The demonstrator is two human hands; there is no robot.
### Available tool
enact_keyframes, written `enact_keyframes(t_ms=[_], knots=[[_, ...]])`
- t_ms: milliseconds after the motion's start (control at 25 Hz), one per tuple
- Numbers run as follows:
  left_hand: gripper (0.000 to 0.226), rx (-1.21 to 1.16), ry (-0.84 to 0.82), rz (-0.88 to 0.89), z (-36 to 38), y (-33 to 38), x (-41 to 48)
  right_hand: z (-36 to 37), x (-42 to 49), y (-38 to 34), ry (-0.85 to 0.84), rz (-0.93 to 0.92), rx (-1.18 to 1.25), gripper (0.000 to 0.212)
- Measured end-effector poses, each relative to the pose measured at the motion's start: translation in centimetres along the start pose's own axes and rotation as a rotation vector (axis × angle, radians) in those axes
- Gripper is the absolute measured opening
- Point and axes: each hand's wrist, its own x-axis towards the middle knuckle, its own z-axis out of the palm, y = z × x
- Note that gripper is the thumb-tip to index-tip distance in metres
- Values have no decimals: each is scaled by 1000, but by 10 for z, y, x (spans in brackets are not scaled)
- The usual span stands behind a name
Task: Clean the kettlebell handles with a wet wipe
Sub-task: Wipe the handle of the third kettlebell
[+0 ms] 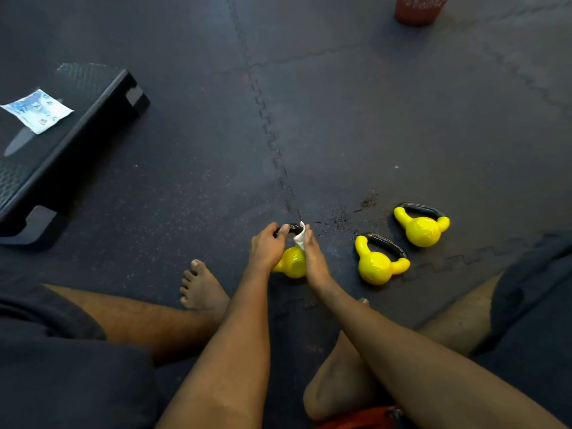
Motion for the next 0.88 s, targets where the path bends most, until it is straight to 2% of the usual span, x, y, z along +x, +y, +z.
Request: enact_keyframes(t_ms=[80,200,280,480,720,880], knots=[[36,-2,-41,1,-3,-3,5,5,-17,-5,-14,-83,-143,59],[36,21,-118,-13,-9,-7,9,10,-20,25,-44,-228,-450,60],[32,30,-138,4,-8,-7,11,12,-16,41,-5,-281,-597,64],[33,-32,-135,-3,-8,-13,8,16,-7,25,17,-314,-621,60],[33,-15,-110,-1,-5,-12,6,7,-21,41,24,-327,-825,62],[32,-19,-107,-8,-5,-12,6,13,-8,24,44,-276,-690,65]])
